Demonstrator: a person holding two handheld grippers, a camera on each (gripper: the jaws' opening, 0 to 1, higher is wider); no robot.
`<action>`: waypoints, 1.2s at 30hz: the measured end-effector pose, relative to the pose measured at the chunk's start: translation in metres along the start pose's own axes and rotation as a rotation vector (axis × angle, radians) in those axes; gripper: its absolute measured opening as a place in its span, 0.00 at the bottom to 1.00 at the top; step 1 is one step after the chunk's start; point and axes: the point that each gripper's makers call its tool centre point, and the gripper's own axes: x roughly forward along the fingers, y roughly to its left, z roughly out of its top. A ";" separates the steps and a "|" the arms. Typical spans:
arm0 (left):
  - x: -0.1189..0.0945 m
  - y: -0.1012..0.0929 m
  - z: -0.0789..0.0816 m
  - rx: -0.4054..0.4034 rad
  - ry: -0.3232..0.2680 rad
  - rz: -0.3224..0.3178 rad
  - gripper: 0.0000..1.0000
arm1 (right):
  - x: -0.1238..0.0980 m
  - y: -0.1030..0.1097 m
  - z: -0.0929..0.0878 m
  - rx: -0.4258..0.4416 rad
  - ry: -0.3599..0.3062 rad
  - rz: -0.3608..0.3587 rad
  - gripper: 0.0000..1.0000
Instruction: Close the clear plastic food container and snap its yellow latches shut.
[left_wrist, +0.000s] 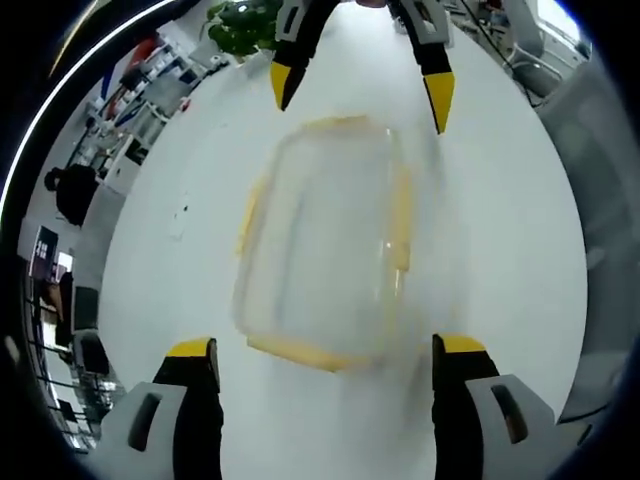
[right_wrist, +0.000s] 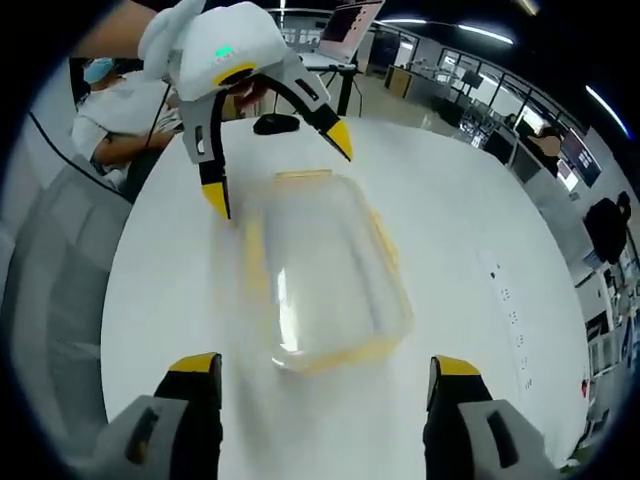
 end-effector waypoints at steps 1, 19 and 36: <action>-0.002 0.000 0.000 -0.002 -0.003 0.003 0.86 | -0.002 0.002 0.000 0.003 -0.005 -0.006 0.84; -0.030 -0.020 -0.002 -0.088 -0.066 0.037 0.83 | -0.025 0.033 0.000 0.095 -0.088 -0.052 0.81; -0.056 -0.037 -0.002 -0.157 -0.133 0.061 0.83 | -0.038 0.063 0.011 0.171 -0.161 -0.084 0.81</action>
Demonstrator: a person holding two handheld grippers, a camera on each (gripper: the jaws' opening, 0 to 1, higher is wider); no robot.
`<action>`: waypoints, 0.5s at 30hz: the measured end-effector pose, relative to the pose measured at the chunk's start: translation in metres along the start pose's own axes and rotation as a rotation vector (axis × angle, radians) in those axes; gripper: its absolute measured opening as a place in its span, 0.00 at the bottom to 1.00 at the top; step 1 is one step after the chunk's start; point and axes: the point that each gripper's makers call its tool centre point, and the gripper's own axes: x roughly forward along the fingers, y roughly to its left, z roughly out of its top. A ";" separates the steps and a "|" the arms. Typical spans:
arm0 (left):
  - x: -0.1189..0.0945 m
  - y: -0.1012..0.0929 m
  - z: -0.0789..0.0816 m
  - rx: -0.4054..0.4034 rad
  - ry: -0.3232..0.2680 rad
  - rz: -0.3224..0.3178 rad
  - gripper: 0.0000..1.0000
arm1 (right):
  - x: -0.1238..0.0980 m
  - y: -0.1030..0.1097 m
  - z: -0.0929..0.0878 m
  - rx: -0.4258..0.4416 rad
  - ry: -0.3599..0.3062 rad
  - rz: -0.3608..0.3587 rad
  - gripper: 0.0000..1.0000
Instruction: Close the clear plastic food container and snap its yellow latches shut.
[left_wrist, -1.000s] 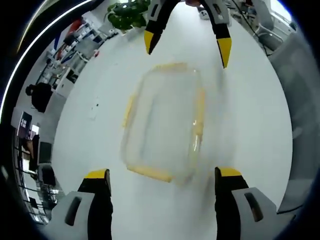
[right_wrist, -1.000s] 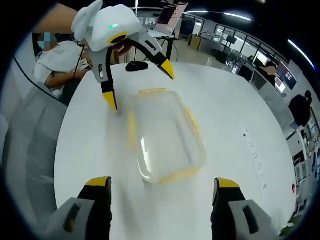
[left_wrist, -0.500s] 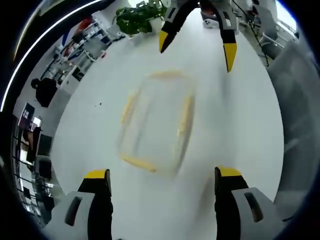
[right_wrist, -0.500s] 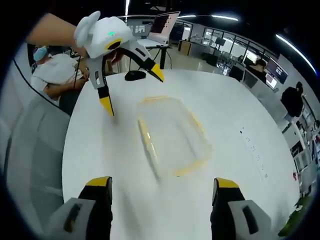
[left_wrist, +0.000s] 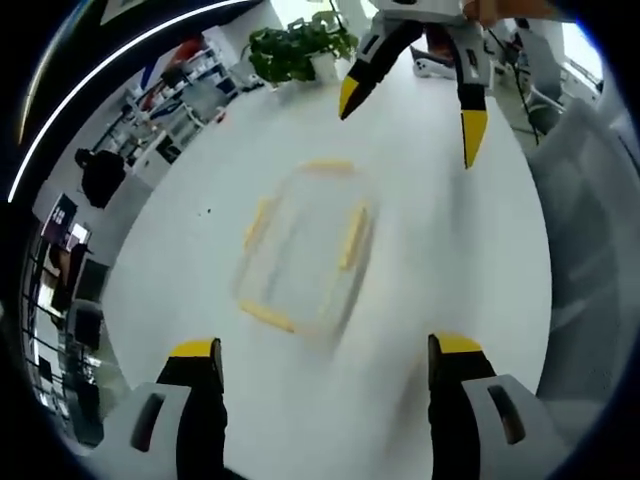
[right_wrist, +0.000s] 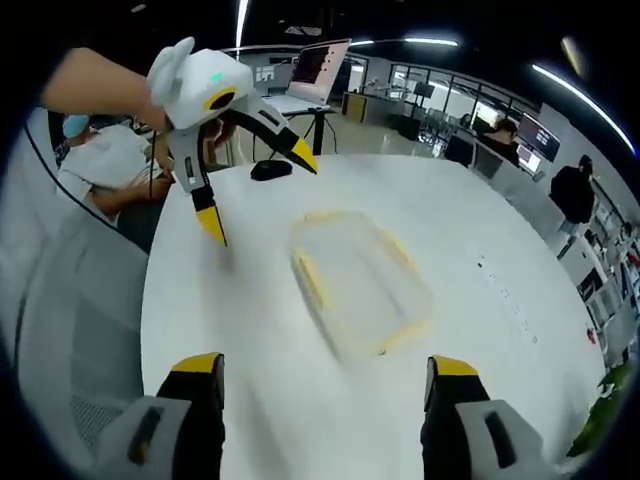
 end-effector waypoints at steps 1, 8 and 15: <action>-0.001 -0.001 0.000 -0.002 -0.003 0.001 0.83 | -0.001 0.001 -0.001 0.002 -0.003 -0.001 0.82; -0.011 -0.014 0.000 -0.020 -0.030 0.009 0.82 | -0.011 0.011 -0.007 0.043 -0.028 -0.008 0.82; -0.014 -0.027 -0.013 -0.096 -0.041 0.005 0.83 | -0.019 0.022 -0.014 0.088 -0.051 -0.019 0.83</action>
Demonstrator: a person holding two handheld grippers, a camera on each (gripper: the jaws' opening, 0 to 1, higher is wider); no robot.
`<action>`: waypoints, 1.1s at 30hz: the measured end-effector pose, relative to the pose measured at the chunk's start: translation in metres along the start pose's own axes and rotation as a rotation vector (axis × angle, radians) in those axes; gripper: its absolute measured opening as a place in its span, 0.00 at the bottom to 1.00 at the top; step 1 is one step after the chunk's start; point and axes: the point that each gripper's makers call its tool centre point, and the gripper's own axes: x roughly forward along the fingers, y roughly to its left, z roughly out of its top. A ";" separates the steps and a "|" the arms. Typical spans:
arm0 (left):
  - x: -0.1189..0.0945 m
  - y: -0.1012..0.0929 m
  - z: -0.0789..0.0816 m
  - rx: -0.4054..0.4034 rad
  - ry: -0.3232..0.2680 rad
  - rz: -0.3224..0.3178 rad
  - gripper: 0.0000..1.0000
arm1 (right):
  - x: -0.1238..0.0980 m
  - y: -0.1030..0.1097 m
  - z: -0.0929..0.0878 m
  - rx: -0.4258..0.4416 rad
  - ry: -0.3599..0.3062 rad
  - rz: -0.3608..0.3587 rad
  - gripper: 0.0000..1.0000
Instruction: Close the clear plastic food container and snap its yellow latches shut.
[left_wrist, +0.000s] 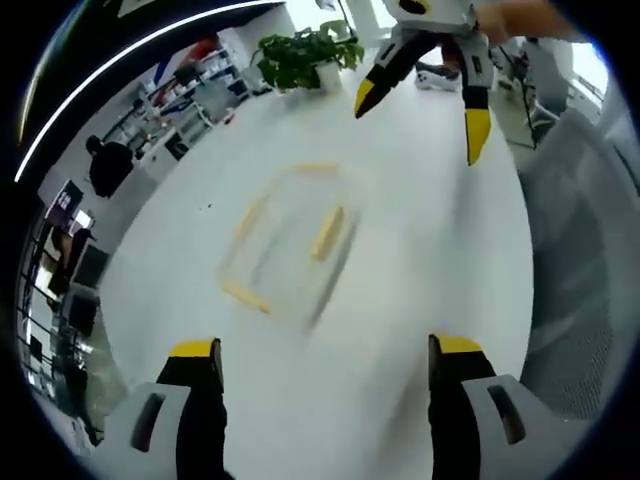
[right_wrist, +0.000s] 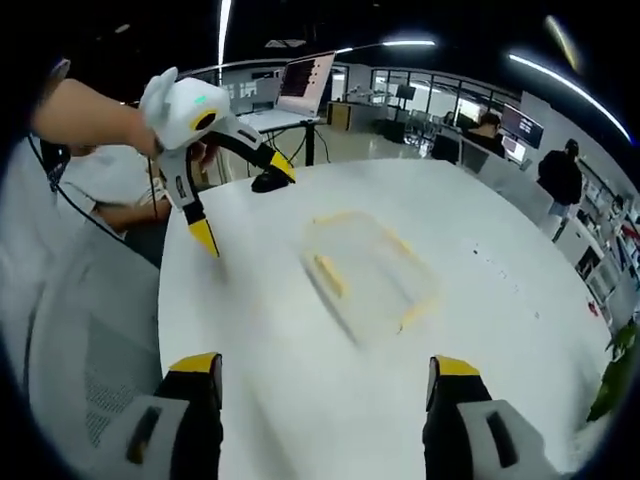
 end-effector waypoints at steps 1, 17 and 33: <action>-0.001 -0.001 -0.002 -0.017 -0.004 0.004 0.83 | -0.001 0.001 -0.001 0.010 -0.005 -0.002 0.83; -0.020 -0.018 -0.003 -0.238 -0.110 0.043 0.83 | -0.013 0.021 -0.014 0.112 -0.068 -0.024 0.82; -0.027 -0.049 -0.027 -0.380 -0.173 0.061 0.84 | -0.031 0.040 -0.036 0.198 -0.173 -0.088 0.85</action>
